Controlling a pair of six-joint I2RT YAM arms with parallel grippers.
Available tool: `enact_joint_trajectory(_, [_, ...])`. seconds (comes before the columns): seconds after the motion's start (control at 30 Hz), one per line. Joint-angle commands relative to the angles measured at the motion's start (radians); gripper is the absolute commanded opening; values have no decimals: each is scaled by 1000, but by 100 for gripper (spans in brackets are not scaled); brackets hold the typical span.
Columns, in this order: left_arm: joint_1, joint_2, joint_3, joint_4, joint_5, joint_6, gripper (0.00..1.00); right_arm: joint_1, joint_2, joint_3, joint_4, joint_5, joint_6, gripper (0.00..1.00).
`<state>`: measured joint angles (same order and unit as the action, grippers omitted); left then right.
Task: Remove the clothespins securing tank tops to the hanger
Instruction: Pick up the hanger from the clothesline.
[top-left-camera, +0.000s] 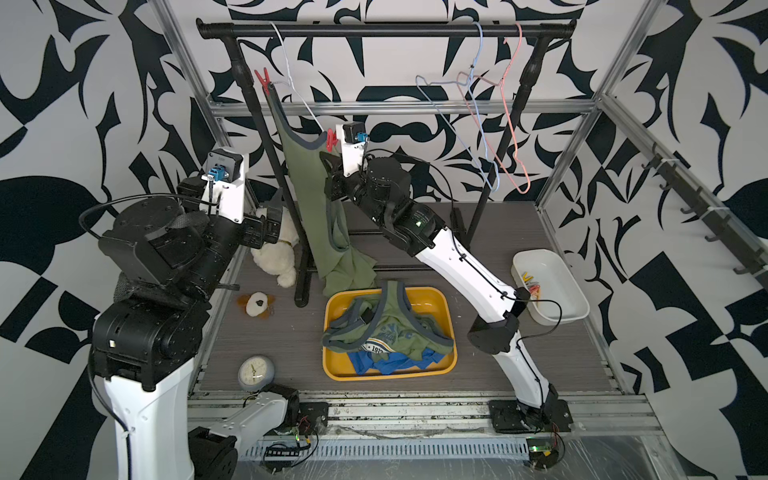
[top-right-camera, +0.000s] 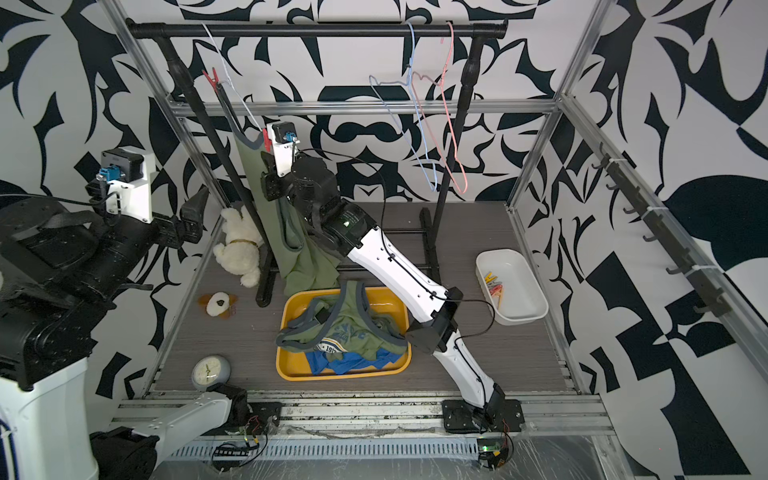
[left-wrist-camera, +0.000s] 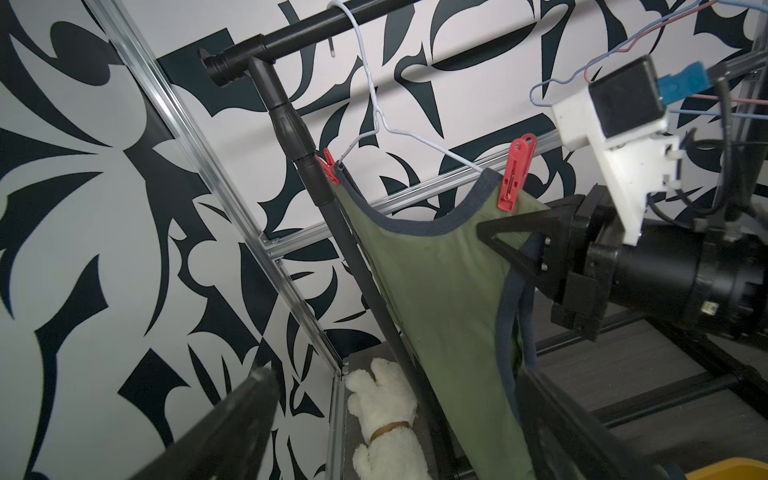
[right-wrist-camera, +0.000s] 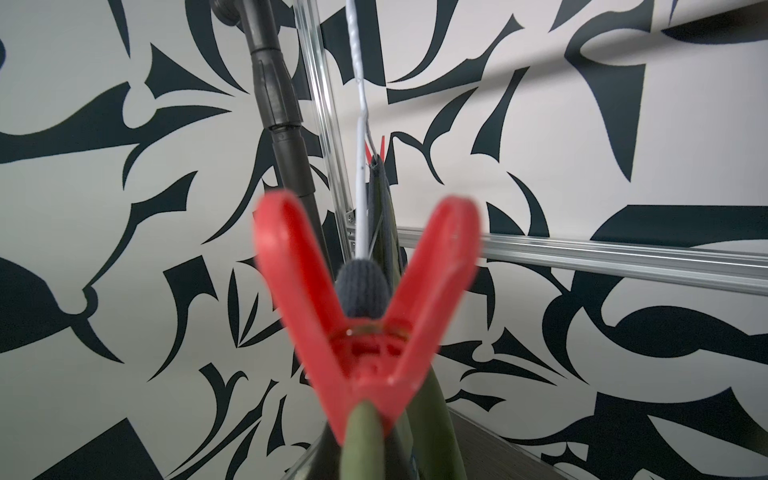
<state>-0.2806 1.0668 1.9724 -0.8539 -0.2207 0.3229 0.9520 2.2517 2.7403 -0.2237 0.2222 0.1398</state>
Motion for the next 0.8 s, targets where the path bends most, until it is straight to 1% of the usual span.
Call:
enact_joint_trajectory(0.0, [5,-9,1,-5,-6,5,93,-12,-67,4,116,-19,-35,0])
enact_joint_trajectory(0.43, [26,-12,-14,-8,-12,5,93,-24,-55,16,269,-19,-85,0])
enact_joint_trajectory(0.57, [27,-8,-12,-8,-12,5,93,-22,-59,35,265,-19,-97,0])
enact_joint_trajectory(0.63, [27,-3,-11,-7,-13,5,93,-24,-75,28,253,-56,-106,0])
enact_joint_trajectory(0.77, [26,4,4,-7,-9,6,93,-24,-126,-8,212,-73,-121,0])
